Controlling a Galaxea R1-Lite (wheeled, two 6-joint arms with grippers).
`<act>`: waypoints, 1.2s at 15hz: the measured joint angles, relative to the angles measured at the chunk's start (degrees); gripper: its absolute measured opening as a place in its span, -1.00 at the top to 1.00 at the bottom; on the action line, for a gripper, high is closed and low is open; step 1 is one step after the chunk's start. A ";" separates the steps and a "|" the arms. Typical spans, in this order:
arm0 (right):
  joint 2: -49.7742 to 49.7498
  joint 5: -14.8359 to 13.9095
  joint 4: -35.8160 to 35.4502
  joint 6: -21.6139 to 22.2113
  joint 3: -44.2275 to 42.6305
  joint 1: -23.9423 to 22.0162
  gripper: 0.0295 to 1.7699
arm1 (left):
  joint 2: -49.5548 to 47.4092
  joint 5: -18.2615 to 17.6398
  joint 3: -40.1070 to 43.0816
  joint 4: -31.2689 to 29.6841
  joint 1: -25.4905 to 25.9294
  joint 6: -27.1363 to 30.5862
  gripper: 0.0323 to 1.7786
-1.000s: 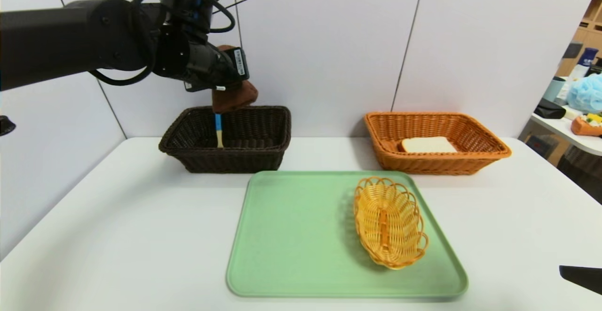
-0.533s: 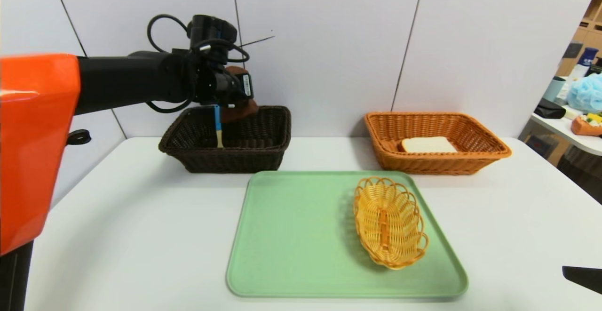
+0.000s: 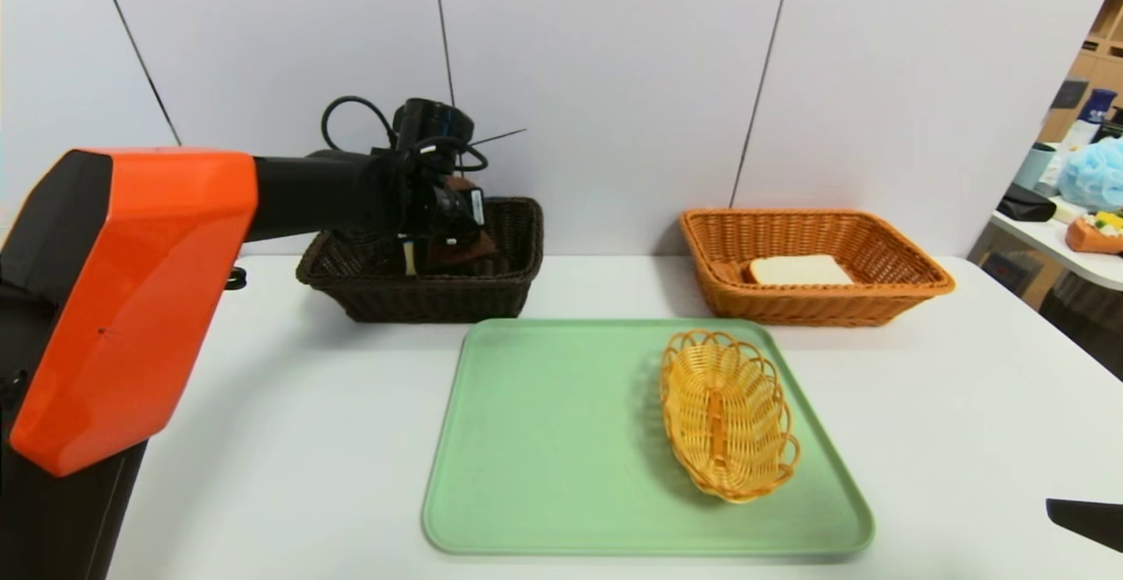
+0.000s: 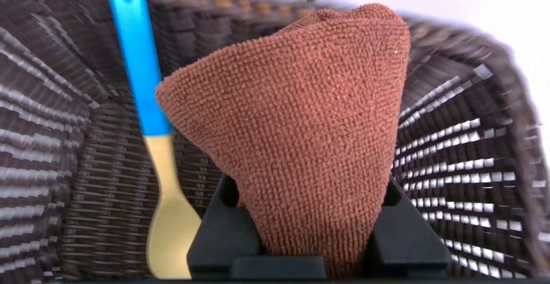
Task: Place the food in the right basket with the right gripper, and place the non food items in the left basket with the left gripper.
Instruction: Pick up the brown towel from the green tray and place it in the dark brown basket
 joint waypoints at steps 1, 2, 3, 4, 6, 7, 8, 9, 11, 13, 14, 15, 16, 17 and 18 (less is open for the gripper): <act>0.06 0.02 -0.02 0.02 0.02 0.00 -0.92 | 0.44 0.00 0.00 0.38 -0.09 -0.16 0.42; 0.17 0.05 -0.06 0.00 0.02 0.00 -0.92 | 0.74 -0.01 0.00 0.62 -0.09 -0.55 0.43; 0.28 0.07 -0.13 0.00 0.02 0.00 -0.92 | 0.96 0.00 0.00 0.79 -0.05 -1.01 0.42; 0.37 0.09 -0.16 0.00 0.00 0.00 -0.92 | 1.13 0.02 0.00 1.43 0.00 -1.49 0.43; 0.54 0.13 -0.13 0.00 -0.05 0.00 -0.92 | 1.18 -0.01 0.00 3.17 -0.09 -2.07 0.42; 0.56 0.11 -0.11 -0.02 -0.05 0.00 -0.92 | 1.12 -0.01 0.00 3.91 -0.11 -2.12 0.32; 0.59 0.11 -0.09 -0.02 -0.05 0.00 -0.92 | 1.02 -0.04 0.00 3.99 -0.09 -2.17 0.17; 0.59 0.11 -0.11 0.00 -0.02 0.00 -0.92 | 0.88 -0.11 0.00 4.01 -0.09 -2.23 0.04; 0.54 0.11 -0.02 0.00 0.02 0.00 -0.92 | 0.61 -0.09 0.00 4.05 -0.44 -2.45 -0.18; 0.43 0.09 0.02 0.02 0.06 0.00 -0.92 | 0.44 -0.11 0.00 4.53 -0.66 -2.60 -0.35; 0.37 0.02 0.09 0.00 0.11 0.00 -0.92 | 0.38 -0.11 0.00 4.84 -0.66 -2.73 -0.41; 0.30 0.02 0.11 0.00 0.11 0.00 -0.92 | 0.28 -0.09 -0.02 4.88 -0.63 -3.08 -0.47; 0.26 0.00 0.11 0.00 0.11 0.00 -0.92 | 0.16 -0.09 -0.02 5.07 -0.66 -3.19 -0.53; 0.15 0.00 0.06 0.00 0.09 0.00 -0.92 | -0.02 -0.09 -0.02 5.58 -0.74 -3.23 -0.58; 0.09 0.00 0.06 0.00 0.06 0.00 -0.92 | -0.22 -0.11 0.00 5.75 -0.74 -3.28 -0.61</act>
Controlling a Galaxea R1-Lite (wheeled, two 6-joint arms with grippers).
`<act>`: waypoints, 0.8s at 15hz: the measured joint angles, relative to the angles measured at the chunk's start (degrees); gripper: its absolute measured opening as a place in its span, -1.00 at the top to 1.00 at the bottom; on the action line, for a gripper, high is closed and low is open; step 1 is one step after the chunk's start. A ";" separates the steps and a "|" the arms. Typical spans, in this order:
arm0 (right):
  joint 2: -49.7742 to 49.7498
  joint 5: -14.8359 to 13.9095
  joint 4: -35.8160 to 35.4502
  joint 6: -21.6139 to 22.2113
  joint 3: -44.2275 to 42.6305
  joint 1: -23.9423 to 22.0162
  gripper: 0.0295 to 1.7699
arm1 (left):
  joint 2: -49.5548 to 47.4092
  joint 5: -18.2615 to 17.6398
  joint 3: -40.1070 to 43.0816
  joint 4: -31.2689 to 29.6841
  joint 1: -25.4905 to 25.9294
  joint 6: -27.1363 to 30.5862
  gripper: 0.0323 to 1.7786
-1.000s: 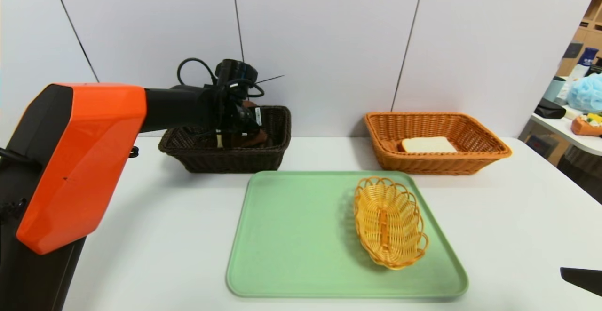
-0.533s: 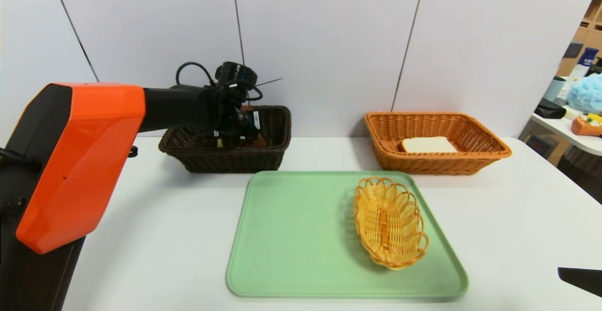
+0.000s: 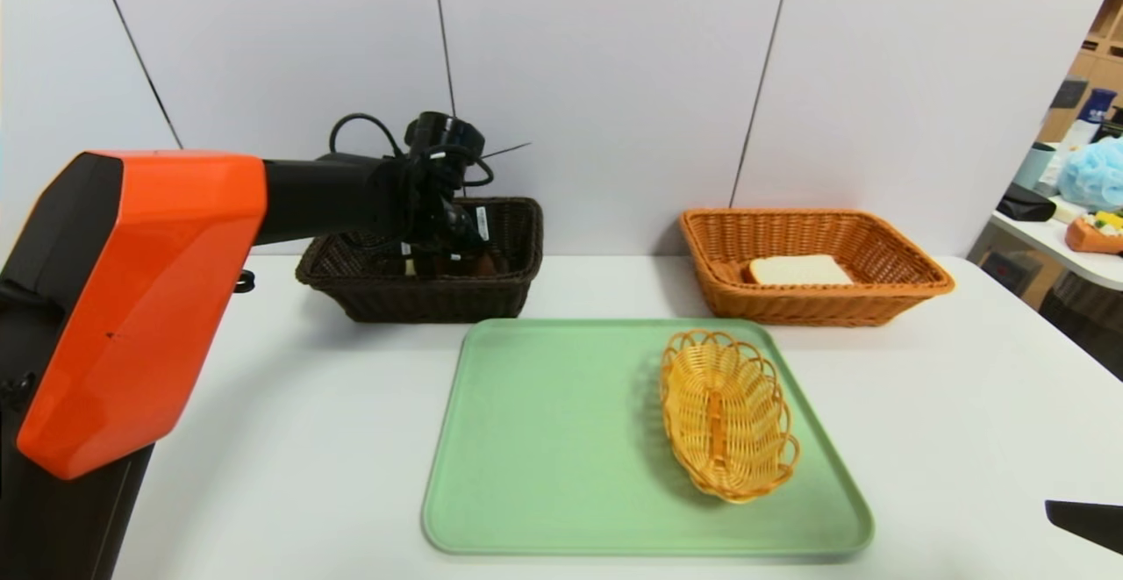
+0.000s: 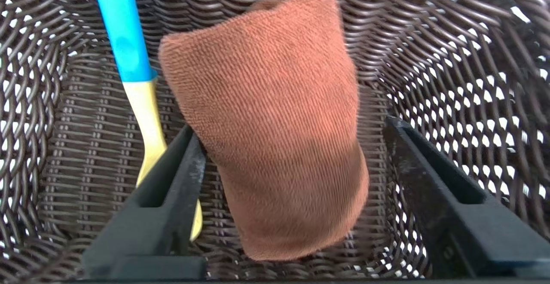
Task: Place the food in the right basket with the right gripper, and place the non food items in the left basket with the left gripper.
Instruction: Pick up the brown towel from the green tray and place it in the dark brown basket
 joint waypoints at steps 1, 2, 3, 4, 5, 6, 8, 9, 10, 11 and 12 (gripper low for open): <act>-0.07 0.00 0.02 0.00 0.00 0.00 -0.92 | -0.20 0.00 0.00 0.20 0.06 -0.09 -0.65; -0.09 0.00 -0.01 0.00 0.00 -0.02 -0.92 | -0.37 0.02 -0.02 0.52 0.06 -0.11 -0.68; -0.11 -0.06 -0.04 -0.06 0.00 -0.05 -0.92 | -0.59 0.00 0.00 0.77 0.06 -0.13 -0.71; -0.11 -0.13 -0.12 -0.11 0.00 -0.09 -0.92 | -0.77 0.02 0.00 0.77 0.06 -0.09 -0.73; -0.11 -0.17 -0.12 -0.11 0.00 -0.09 -0.92 | -0.94 0.02 0.00 0.77 0.04 -0.09 -0.75; -0.16 -0.17 -0.12 -0.11 0.00 -0.09 -0.92 | -1.11 0.00 0.00 0.77 0.04 -0.17 -0.77; -0.20 -0.17 -0.12 -0.11 -0.04 -0.24 -0.92 | -1.79 0.02 0.00 1.05 0.06 -0.17 -0.81; -0.22 -0.17 -0.12 -0.11 -0.04 -0.30 -0.92 | -2.32 0.02 0.00 1.73 0.04 -0.17 -0.82; -0.27 -0.20 -0.12 -0.09 -0.04 -0.35 -0.92 | -2.93 0.13 0.00 2.56 0.04 -0.09 -0.83; -0.29 -0.20 -0.11 -0.11 -0.02 -0.35 -0.92 | -3.62 0.51 0.00 3.44 0.04 0.13 -0.84; -0.29 -0.17 -0.15 -0.09 0.02 -0.46 -0.92 | -4.41 1.95 0.00 4.49 0.06 0.57 -0.85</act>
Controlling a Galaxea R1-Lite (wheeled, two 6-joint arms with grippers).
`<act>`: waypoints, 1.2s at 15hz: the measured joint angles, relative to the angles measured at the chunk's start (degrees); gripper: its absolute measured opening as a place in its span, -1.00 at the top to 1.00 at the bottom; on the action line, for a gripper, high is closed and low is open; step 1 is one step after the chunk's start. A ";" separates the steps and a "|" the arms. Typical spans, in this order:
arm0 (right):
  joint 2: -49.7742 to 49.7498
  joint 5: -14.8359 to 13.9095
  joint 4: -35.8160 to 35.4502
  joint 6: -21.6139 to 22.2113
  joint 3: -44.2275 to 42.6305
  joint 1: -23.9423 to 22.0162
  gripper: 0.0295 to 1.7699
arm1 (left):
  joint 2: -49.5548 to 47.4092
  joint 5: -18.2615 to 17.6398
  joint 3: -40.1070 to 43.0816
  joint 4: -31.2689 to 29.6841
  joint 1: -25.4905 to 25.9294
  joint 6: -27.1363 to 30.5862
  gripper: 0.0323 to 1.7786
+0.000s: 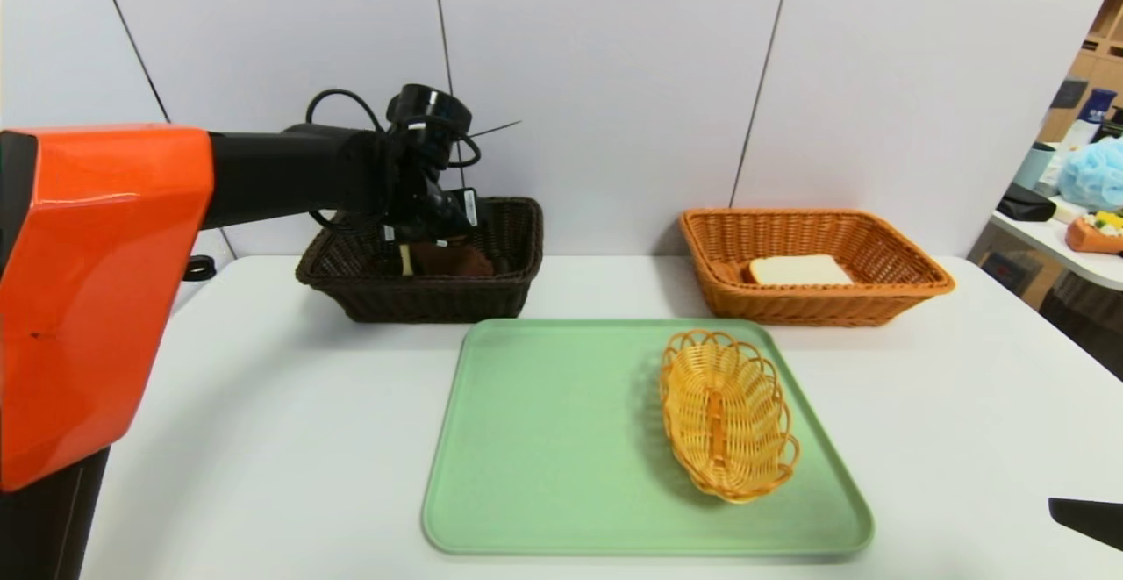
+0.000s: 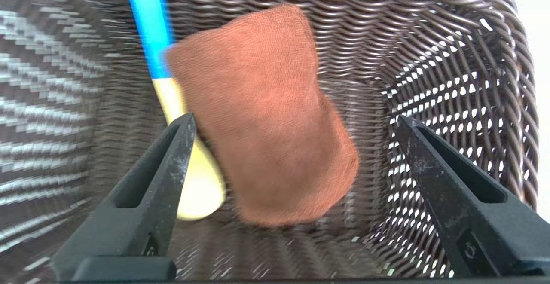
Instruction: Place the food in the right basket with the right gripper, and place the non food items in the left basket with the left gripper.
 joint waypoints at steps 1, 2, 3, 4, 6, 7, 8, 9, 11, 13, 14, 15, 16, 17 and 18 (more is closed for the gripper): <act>0.00 -0.02 0.02 -0.02 0.02 -0.06 -0.92 | -0.61 1.66 0.00 0.54 0.00 0.91 -0.86; -0.01 0.02 0.02 0.00 0.02 -0.11 -0.92 | -1.07 2.78 0.00 0.56 0.00 2.40 -0.86; -0.01 0.00 0.02 0.00 0.05 -0.12 -0.92 | -1.52 3.75 0.00 0.15 0.00 4.19 -0.87; -0.01 0.00 0.02 -0.02 0.06 -0.15 -0.92 | -1.90 4.39 0.00 -0.02 0.00 5.41 -0.88; -0.04 -0.06 0.02 -0.02 0.11 -0.15 -0.92 | -2.56 5.49 0.00 0.17 -0.04 8.11 -0.88; -0.04 -0.06 0.02 0.02 0.11 -0.15 -0.92 | -2.93 6.64 0.06 0.00 -0.04 10.56 -0.88; -0.06 -0.09 0.02 0.04 0.16 -0.22 -0.92 | -3.45 8.68 0.17 -0.38 -0.04 13.54 -0.88; -0.06 -0.05 0.02 0.06 0.22 -0.33 -0.92 | -4.11 10.39 0.20 -1.12 -0.11 16.37 -0.89; -0.06 0.00 -0.05 0.04 0.24 -0.41 -0.92 | -5.44 11.02 0.24 -1.68 -0.63 20.02 -0.90; 0.00 0.09 -0.13 0.00 0.00 -0.41 -0.92 | -6.58 10.89 1.22 -2.32 -0.69 23.02 -0.90; 0.02 0.11 -0.13 0.00 -0.09 -0.41 -0.92 | -7.44 10.51 2.06 -2.50 -0.66 23.59 -0.90; 0.02 0.11 -0.16 -0.02 -0.17 -0.41 -0.92 | -8.41 10.03 3.04 -2.61 -0.59 23.78 -0.90; 0.05 0.20 -0.13 -0.02 -0.20 -0.41 -0.92 | -9.48 9.59 4.39 -2.69 -0.66 23.78 -0.90; 0.05 0.26 -0.13 0.00 -0.22 -0.41 -0.92 | -10.80 9.13 6.31 -2.74 -0.72 23.81 -0.90; 0.05 0.20 -0.13 0.00 -0.26 -0.41 -0.92 | -12.71 8.17 9.02 -3.00 -0.72 23.84 -0.90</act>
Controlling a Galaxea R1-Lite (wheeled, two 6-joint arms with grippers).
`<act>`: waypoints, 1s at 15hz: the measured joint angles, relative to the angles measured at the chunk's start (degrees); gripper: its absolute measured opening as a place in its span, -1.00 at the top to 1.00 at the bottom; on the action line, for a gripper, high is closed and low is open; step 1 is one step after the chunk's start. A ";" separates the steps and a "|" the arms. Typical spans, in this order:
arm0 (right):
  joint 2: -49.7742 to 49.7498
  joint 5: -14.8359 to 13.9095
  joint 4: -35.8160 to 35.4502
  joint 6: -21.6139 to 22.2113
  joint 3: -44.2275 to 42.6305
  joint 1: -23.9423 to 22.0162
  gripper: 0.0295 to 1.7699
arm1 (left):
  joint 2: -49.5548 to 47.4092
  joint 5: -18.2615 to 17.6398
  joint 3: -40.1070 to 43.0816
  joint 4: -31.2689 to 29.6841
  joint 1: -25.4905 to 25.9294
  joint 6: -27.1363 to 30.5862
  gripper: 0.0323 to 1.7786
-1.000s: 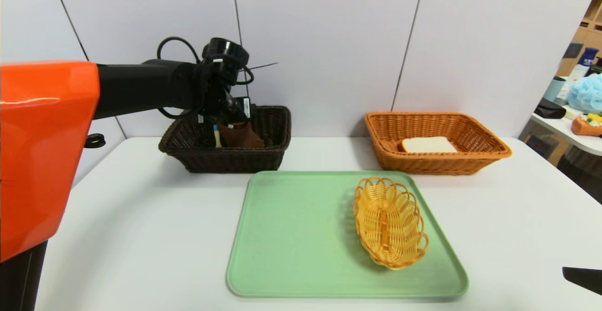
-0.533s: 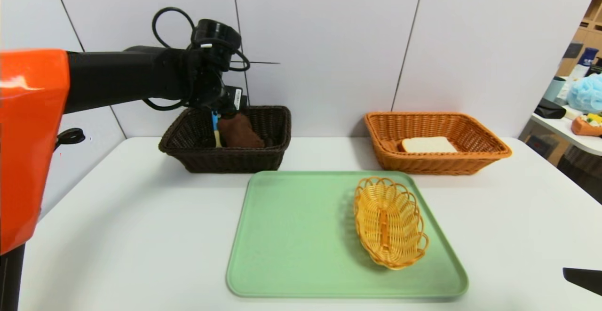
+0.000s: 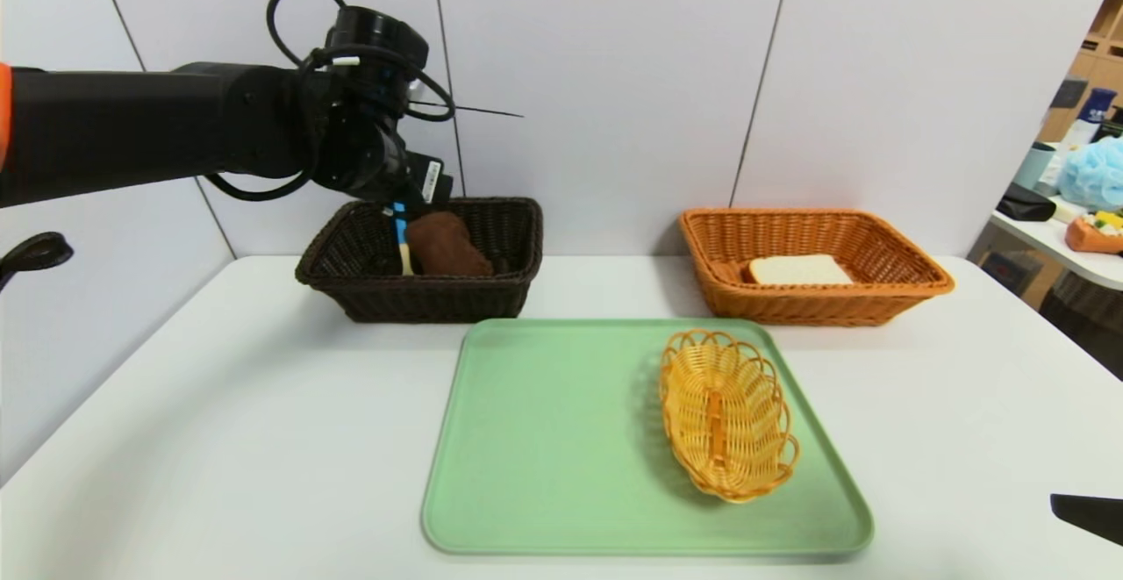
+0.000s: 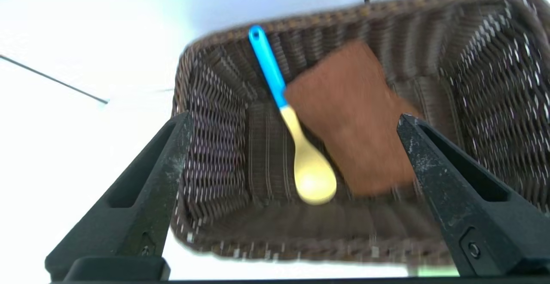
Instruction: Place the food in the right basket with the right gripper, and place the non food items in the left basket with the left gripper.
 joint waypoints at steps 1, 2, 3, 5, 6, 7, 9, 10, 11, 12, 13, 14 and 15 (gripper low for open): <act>-0.06 -0.20 -0.02 -0.02 -0.07 -0.11 -0.92 | -2.34 -1.46 3.17 -0.49 -0.11 0.18 -0.90; -0.13 -0.46 -0.02 -0.30 -0.13 -0.59 -0.92 | -4.99 -2.99 7.19 -1.16 -0.46 0.60 -0.90; -0.13 -0.57 -0.09 -0.88 -0.13 -1.50 -0.92 | -7.90 -4.33 11.65 -2.34 -0.89 1.34 -0.90; -0.11 -0.63 -2.18 -3.13 0.00 -4.63 -0.92 | -14.21 -5.50 21.21 -6.47 -1.49 2.36 -0.90; -0.09 -0.63 -3.94 -4.85 0.48 -6.68 -0.92 | -17.47 -5.61 25.69 -9.64 -1.66 2.69 -0.90; -0.09 -0.66 -6.18 -7.14 1.17 -8.96 -0.92 | -20.44 -5.33 29.57 -12.85 -1.77 2.91 -0.90; -0.22 -0.57 -12.46 -12.96 3.58 -12.69 -0.92 | -26.32 -3.73 36.60 -18.16 -1.99 3.63 -0.90; -0.28 -0.22 -14.49 -15.32 4.28 -13.29 -0.92 | -29.49 -2.51 40.02 -19.47 -1.96 4.05 -0.90; -0.30 0.06 -15.43 -17.12 4.64 -13.51 -0.92 | -32.44 -1.61 43.13 -20.05 -1.95 4.24 -0.90; -0.30 0.72 -16.96 -18.43 4.91 -13.54 -0.92 | -35.41 -1.08 46.32 -20.27 -1.77 4.35 -0.90; -0.28 2.12 -18.75 -19.26 5.28 -13.53 -0.92 | -38.58 -0.69 49.82 -20.41 -1.35 4.43 -0.90; -0.28 4.07 -20.96 -19.99 5.79 -13.51 -0.92 | -41.48 -0.50 52.89 -20.42 -0.57 4.49 -0.90; -0.22 5.99 -23.60 -21.08 6.64 -13.70 -0.92 | -44.29 -0.41 55.61 -20.52 0.52 4.49 -0.90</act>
